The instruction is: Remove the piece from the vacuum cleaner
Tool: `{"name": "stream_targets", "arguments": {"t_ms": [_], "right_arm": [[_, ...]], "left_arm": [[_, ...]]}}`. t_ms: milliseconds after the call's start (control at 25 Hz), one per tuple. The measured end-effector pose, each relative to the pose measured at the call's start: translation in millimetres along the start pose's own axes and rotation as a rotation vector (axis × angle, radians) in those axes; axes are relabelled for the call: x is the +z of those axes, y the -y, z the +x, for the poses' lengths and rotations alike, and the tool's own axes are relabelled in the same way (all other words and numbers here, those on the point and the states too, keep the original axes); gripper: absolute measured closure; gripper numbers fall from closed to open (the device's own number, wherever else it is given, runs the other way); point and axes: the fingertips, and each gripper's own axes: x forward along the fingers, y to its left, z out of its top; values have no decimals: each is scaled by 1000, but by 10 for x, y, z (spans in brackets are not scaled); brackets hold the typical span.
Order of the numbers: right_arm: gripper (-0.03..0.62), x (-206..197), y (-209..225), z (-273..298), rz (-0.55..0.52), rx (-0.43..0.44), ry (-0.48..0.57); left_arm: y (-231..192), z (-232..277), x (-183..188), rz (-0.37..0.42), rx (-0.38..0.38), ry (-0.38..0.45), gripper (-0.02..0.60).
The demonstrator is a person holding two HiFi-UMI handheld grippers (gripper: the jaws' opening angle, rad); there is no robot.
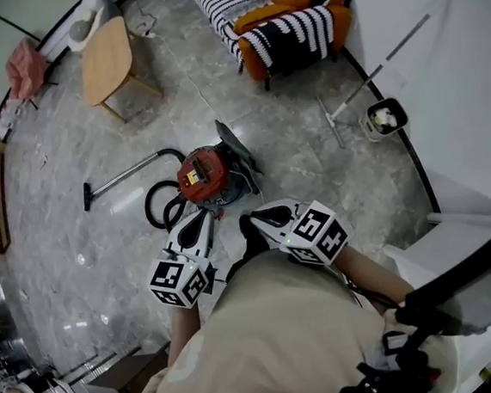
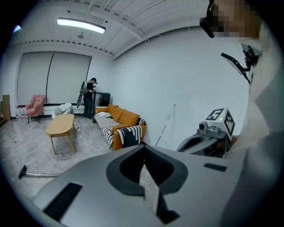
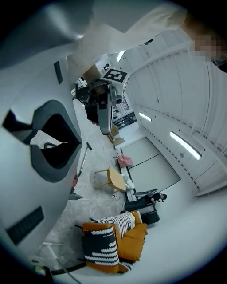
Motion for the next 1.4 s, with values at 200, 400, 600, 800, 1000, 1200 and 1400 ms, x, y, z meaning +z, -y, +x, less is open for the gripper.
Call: {"name": "stream_targets", "arguments": {"t_ms": [200,400,600,800,1000,1200,1400], "right_arm": [[592,163,146,258,5,-67,-22],[591,414,199,519,-2,-100,-45],[592,535,269,722,3,-177,-50],[591,705,401,897,13,-257,-19],[591,846,403,1224,0,-222,-74],[592,836,290,1561,12,-144,-174],[592,837,253,1781,17,-79,-261]], "left_arm": [[-340,125,169,-47,-71,36,589],[-721,216,286,-47,-103,16,589],[-1031,300,253,-34,-167,-5,589],[-1311,407,386,2,-223,18,589],[-1700,288,336,-11,-166,5,589],[-2077,73,129,-93,-107,9,589],[-2387,-67,-3,-153,-46,29,589]]}}
